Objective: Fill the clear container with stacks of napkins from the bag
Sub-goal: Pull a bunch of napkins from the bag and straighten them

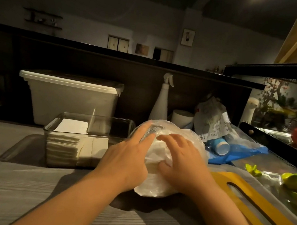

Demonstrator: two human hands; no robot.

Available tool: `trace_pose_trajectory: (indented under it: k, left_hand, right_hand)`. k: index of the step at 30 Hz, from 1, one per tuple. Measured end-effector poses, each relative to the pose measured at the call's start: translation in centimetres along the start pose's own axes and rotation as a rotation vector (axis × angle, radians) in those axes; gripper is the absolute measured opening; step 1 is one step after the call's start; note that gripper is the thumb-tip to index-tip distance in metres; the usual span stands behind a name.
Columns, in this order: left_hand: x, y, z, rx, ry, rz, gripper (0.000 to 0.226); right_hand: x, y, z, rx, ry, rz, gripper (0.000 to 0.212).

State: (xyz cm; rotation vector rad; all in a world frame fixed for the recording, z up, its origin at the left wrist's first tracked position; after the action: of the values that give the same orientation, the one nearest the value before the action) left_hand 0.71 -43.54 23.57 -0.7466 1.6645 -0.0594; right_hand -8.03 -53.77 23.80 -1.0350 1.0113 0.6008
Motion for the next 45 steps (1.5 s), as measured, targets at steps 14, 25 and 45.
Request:
trace_pose_trajectory:
  k: [14,25,45]
  left_hand:
    - [0.6,-0.1,0.0,0.001,0.044,0.02,0.081]
    - [0.7,-0.2,0.4,-0.011,0.103,0.025,0.078]
    - [-0.2,-0.1,1.7,0.069,0.287,-0.127,0.073]
  right_hand:
    - [-0.2,-0.5,-0.5,-0.016,0.07,-0.045,0.048]
    - [-0.2,-0.8,-1.7,0.06,0.09,0.004,0.05]
    - [-2.3,0.4,-0.4,-0.085,-0.287,-0.172,0.053]
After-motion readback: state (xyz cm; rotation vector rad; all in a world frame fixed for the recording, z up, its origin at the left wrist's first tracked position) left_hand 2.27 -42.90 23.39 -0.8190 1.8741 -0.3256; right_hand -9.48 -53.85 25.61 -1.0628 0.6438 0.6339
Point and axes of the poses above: each hand's wrist, its own y-axis away from the middle knuckle, its own x-axis out of the palm, z = x × y, the point moved 7 cm from there along -y, towards the middle knuckle, and after that the axes turned 1 degree about -x, right-handed, at the moved point
